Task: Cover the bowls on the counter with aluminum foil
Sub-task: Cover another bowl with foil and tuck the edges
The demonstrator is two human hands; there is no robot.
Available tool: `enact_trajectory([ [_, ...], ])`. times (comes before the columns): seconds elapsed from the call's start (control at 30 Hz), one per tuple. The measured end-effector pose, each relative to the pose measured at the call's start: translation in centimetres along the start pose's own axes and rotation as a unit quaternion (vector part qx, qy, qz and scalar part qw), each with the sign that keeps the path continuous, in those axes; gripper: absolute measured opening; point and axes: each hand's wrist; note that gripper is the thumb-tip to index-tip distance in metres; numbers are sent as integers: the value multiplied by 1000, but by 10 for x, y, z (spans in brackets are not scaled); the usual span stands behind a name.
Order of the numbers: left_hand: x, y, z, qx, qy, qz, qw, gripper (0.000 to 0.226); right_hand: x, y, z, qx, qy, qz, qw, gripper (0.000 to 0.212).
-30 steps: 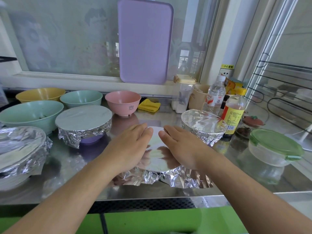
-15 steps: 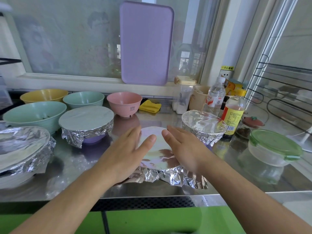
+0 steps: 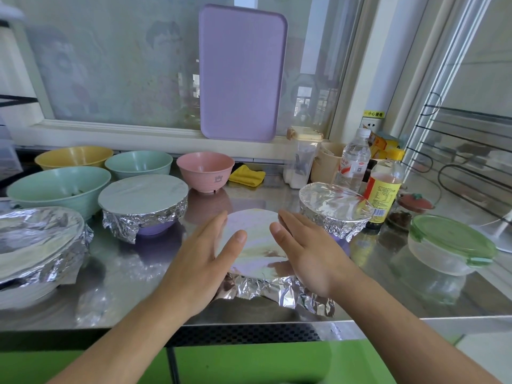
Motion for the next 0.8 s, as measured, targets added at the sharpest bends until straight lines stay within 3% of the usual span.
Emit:
enact_trajectory([
  [0.1, 2, -5, -6, -43, 29, -12, 999, 105, -1, 0, -1, 0, 5, 2, 1000, 45],
  [0.2, -3, -10, -5, -66, 18, 11, 998, 140, -3, 1, 0, 6, 4, 9, 1000, 45],
  [0.3, -4, -12, -6, -73, 10, 34, 997, 152, -3, 1, 0, 14, -3, 8, 1000, 47],
  [0.63, -1, -9, -10, -55, 22, 57, 997, 155, -2, 3, -2, 29, 26, 71, 997, 58],
  [0.73, -1, -10, -12, -55, 19, 57, 997, 153, -10, 1, -8, 13, 12, -24, 1000, 70],
  [0.8, 0, -10, -13, -51, 18, 57, 997, 154, -18, -4, -14, -30, -2, -74, 997, 91],
])
Point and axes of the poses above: each hand's wrist, its own z-axis towards the middle knuckle, its own y-axis out of the palm, x = y × z, and after that the axes turned 6 degrees about -y, right-handed
